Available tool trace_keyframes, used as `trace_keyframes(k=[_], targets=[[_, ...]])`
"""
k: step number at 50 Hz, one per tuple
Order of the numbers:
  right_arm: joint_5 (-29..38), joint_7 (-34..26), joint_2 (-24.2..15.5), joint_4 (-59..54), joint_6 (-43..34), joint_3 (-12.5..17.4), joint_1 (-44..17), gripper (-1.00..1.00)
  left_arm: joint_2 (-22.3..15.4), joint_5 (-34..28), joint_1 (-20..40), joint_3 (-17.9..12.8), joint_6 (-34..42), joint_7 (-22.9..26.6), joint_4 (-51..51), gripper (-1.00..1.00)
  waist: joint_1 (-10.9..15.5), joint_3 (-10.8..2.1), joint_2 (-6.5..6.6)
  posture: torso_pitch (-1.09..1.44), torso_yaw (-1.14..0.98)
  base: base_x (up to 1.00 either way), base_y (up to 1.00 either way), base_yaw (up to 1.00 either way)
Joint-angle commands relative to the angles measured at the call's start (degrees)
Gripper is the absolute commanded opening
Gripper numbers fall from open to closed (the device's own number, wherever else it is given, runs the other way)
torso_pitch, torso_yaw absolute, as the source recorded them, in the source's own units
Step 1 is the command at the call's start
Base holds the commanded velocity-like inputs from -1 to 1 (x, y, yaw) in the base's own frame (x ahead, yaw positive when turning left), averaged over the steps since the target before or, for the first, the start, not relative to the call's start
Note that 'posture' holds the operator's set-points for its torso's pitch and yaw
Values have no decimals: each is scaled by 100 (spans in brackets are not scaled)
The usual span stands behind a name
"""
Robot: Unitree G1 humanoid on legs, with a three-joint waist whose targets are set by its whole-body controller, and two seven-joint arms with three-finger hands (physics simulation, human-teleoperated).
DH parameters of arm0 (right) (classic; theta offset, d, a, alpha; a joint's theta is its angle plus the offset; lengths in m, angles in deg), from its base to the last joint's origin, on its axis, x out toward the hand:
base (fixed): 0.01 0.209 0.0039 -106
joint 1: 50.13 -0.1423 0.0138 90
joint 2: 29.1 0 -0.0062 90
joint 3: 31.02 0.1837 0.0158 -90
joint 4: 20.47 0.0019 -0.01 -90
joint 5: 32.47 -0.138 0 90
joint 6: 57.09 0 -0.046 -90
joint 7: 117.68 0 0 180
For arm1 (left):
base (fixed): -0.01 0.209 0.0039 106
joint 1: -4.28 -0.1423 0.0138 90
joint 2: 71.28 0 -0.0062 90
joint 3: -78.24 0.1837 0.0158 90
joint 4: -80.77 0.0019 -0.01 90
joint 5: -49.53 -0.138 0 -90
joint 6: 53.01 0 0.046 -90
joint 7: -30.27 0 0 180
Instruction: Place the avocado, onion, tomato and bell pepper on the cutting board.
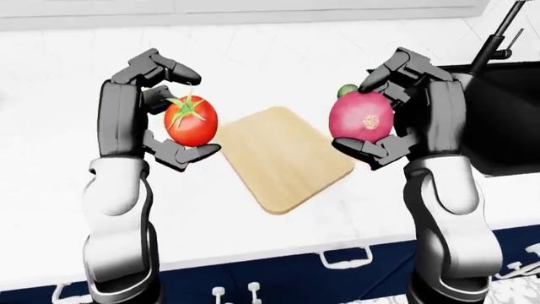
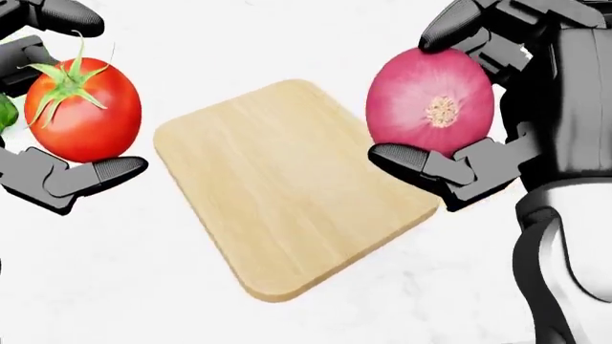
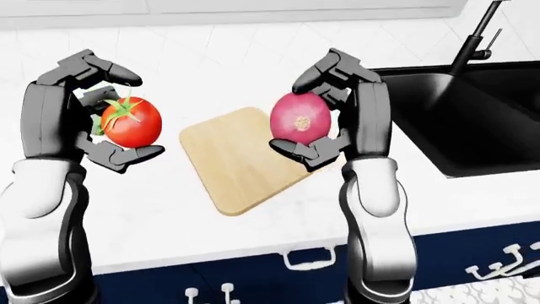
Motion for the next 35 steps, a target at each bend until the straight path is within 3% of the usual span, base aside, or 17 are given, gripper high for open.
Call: trace_keyframes(k=[1,2,3,6,7,8,16,24,35], targets=[[87,-35,6,5,88,33,-62,-100,-11,13,39,13,-34,-2,-51,-100,80,-104,-83,0,0,0,0,0],[94,-54,11,10,85,35,-61,-100,-13,14,35,15,-31,4,-55,-100,-53,15,55,0,0,0,0,0],[102,-62,15,25,73,47,-63,-100,-12,17,39,13,-29,2,-57,-100,-40,12,85,0,0,0,0,0],[107,-93,15,41,39,77,-82,-100,-14,12,88,28,-9,-1,-36,-100,-130,-63,375,0,0,0,0,0],[127,-108,3,42,40,63,-85,-100,-25,20,71,12,38,29,-106,-100,-95,-46,403,0,0,0,0,0],[132,-115,6,30,43,60,-88,-100,-31,21,71,10,66,43,-133,-100,-152,-63,322,0,0,0,0,0],[264,-207,5,70,-7,43,-90,-100,-38,-19,176,44,79,29,-57,-100,-158,-165,247,0,0,0,0,0],[567,-234,59,-93,-340,-177,-482,-100,-107,63,52,-93,208,117,-304,-100,-163,-201,245,0,0,0,0,0],[1040,-491,117,-98,-1225,-429,-1194,-100,-40,114,43,-29,-38,-76,-59,-100,-160,-172,247,0,0,0,0,0]])
